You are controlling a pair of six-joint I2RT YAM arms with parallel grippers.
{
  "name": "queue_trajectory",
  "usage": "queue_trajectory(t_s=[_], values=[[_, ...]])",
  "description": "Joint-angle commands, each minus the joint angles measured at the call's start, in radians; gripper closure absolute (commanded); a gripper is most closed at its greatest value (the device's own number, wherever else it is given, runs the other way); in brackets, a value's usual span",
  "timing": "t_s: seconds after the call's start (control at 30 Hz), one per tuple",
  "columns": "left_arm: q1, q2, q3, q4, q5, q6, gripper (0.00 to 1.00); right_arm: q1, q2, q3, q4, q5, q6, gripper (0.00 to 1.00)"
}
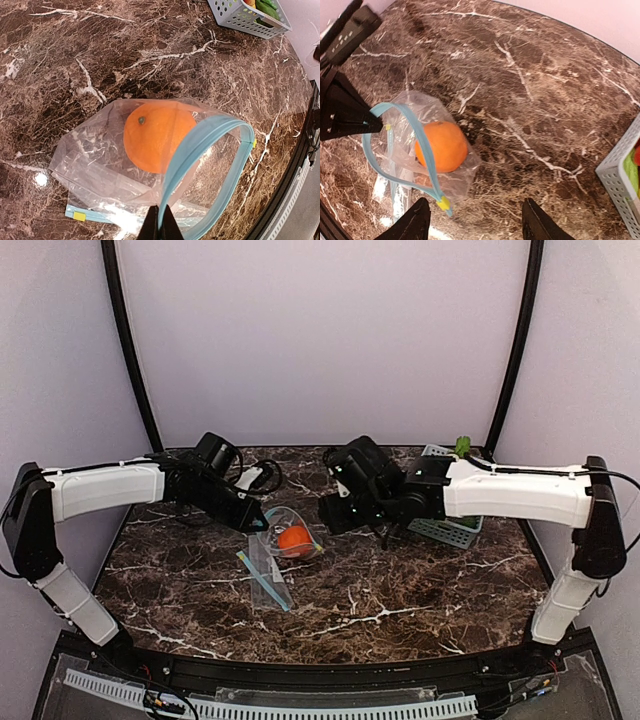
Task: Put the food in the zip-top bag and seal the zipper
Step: Adjust the zipper food storage bag at the center of the board.
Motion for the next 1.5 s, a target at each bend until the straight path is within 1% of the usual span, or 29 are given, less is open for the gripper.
queue_trajectory(t_s=[0.0,0.13,0.23,0.33,0.57,0.73,0.87,1.0,1.23,1.47], values=[[0.005,-0.051,-0.031,0.023,-0.007,-0.009,0.99,-0.090,-0.102,-0.065,-0.069,0.100,-0.018,0.38],[0.006,-0.053,-0.026,0.016,-0.027,-0.003,0.99,-0.210,-0.181,-0.115,-0.117,0.154,-0.048,0.35],[0.005,-0.056,-0.025,0.015,-0.035,0.001,0.99,-0.327,-0.234,-0.144,-0.120,0.115,-0.074,0.35],[0.005,-0.055,-0.024,0.012,-0.046,0.006,0.99,-0.441,-0.253,-0.154,-0.119,0.076,-0.113,0.35],[0.006,-0.055,-0.023,0.008,-0.054,0.014,0.99,-0.714,-0.207,-0.166,-0.091,-0.027,-0.186,0.35],[0.005,-0.047,-0.020,0.008,-0.042,0.013,0.99,-0.843,-0.174,-0.157,-0.063,-0.096,-0.221,0.35],[0.005,-0.044,-0.018,0.008,-0.039,0.011,0.99,-0.932,-0.135,-0.156,-0.033,-0.192,-0.234,0.36],[0.005,-0.042,-0.019,0.007,-0.037,0.011,0.99,-0.967,-0.080,-0.138,-0.011,-0.230,-0.253,0.38],[0.005,-0.034,-0.013,0.002,-0.037,0.013,0.99,-1.002,0.003,-0.101,0.010,-0.230,-0.271,0.41],[0.006,-0.030,-0.011,-0.001,-0.037,0.014,0.99,-1.011,0.053,-0.080,0.047,-0.253,-0.296,0.43]])
